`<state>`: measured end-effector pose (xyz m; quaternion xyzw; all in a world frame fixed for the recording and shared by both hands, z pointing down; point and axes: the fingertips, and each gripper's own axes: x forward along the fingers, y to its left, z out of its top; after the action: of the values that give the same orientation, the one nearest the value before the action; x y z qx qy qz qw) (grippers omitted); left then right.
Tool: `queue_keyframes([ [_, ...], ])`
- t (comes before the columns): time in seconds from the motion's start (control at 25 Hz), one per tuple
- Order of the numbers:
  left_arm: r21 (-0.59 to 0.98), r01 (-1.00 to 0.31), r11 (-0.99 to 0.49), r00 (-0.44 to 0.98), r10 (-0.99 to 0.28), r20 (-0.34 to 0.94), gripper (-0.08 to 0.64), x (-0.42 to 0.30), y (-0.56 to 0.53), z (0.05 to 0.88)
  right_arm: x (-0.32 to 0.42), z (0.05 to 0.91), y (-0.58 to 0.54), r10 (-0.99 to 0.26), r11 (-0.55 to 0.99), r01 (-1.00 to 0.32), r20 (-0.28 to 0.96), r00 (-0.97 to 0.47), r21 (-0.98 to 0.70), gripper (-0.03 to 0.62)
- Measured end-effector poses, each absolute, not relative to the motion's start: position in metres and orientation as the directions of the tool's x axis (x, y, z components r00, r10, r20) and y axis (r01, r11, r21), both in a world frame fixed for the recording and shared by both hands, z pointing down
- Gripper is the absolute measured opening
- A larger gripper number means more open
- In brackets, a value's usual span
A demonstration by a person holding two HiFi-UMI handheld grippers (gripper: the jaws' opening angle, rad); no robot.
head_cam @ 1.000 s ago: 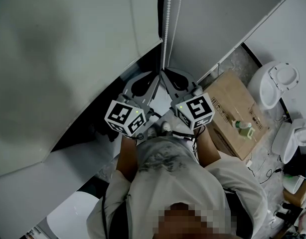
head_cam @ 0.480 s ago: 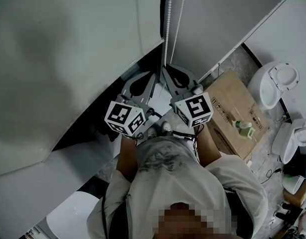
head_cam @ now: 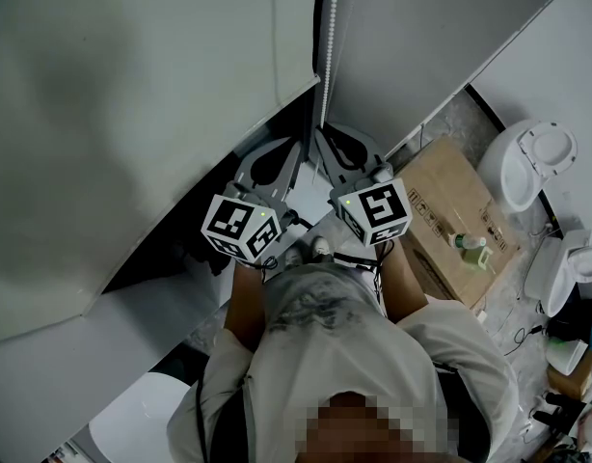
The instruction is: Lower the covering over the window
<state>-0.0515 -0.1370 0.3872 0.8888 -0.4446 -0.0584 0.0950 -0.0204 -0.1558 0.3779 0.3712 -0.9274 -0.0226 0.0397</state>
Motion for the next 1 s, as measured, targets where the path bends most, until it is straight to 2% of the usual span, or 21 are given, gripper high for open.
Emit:
queue_keyframes([
  [0.2,0.223,-0.777,-0.589,0.6,-0.8,-0.026,0.006,-0.052,-0.138,0.386,-0.018,0.379,-0.157,-0.702,0.712,-0.697,0.062,-0.71,0.081,0.026],
  [0.4,0.23,-0.772,-0.593,0.602,-0.798,-0.037,0.006,-0.053,-0.137,0.384,-0.014,0.379,-0.156,-0.708,0.706,-0.703,0.065,-0.703,0.087,0.098],
  [0.76,0.234,-0.764,-0.601,0.609,-0.792,-0.047,0.006,-0.053,-0.136,0.38,-0.001,0.367,-0.148,-0.719,0.694,-0.717,0.016,-0.694,0.068,0.106],
  [0.84,0.226,-0.763,-0.606,0.612,-0.789,-0.051,0.006,-0.053,-0.135,0.378,0.002,0.359,-0.143,-0.707,0.704,-0.707,-0.018,-0.707,0.062,0.086],
  [0.92,0.213,-0.761,-0.612,0.615,-0.786,-0.061,0.006,-0.053,-0.133,0.371,0.006,0.351,-0.137,-0.7,0.711,-0.701,-0.044,-0.713,0.061,0.022],
  [1.0,0.194,-0.761,-0.619,0.618,-0.783,-0.075,0.006,-0.053,-0.13,0.362,0.009,0.345,-0.132,-0.69,0.719,-0.693,-0.055,-0.721,0.059,0.018],
])
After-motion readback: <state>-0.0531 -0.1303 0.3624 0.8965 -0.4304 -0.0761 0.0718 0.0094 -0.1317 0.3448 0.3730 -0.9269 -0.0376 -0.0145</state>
